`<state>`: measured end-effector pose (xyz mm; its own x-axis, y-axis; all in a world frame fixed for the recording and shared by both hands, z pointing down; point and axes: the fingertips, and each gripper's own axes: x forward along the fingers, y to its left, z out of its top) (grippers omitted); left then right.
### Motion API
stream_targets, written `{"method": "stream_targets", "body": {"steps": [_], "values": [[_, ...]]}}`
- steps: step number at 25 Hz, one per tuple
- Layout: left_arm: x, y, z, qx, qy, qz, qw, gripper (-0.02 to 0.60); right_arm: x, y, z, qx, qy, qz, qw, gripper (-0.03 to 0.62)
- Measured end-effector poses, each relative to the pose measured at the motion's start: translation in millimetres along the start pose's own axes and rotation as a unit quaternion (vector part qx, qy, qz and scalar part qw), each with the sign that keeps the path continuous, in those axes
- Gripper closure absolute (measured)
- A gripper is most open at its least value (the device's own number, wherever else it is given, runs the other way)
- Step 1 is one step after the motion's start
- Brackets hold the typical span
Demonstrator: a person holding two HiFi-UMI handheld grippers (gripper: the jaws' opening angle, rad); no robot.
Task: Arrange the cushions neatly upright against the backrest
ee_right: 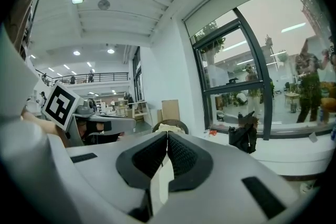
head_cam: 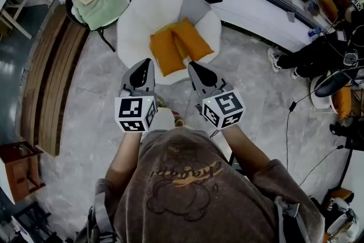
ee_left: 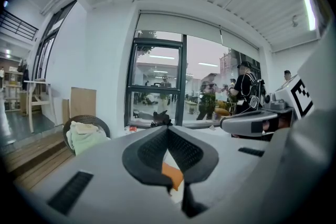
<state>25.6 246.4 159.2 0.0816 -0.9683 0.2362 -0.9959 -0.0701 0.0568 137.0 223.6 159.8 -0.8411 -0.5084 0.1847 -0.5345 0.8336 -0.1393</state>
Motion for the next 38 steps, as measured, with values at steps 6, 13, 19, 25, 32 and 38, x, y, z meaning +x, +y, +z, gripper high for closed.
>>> {"method": "stream_targets", "body": {"steps": [6,13,19,25,32,38], "values": [[23,11,0,-0.003,0.000,-0.005,1.0000,0.577,20,-15,-1,-0.003,0.006,-0.001,1.000,0.575],[60,34,0,-0.015,0.009,-0.010,0.9998,0.577,58,-40,1,0.003,0.018,-0.003,1.000,0.575],[102,63,-3,-0.027,0.026,-0.009,0.9992,0.577,105,-62,4,0.002,0.030,0.003,1.000,0.575],[148,102,-1,-0.034,0.034,-0.022,0.9986,0.577,163,-83,8,0.009,0.038,-0.006,0.999,0.575],[195,139,-5,-0.035,0.058,-0.040,0.9969,0.577,218,-109,15,0.003,0.053,-0.013,0.999,0.575],[227,163,-10,-0.035,0.075,-0.040,0.9958,0.577,253,-130,14,-0.005,0.065,-0.012,0.998,0.574]]}}
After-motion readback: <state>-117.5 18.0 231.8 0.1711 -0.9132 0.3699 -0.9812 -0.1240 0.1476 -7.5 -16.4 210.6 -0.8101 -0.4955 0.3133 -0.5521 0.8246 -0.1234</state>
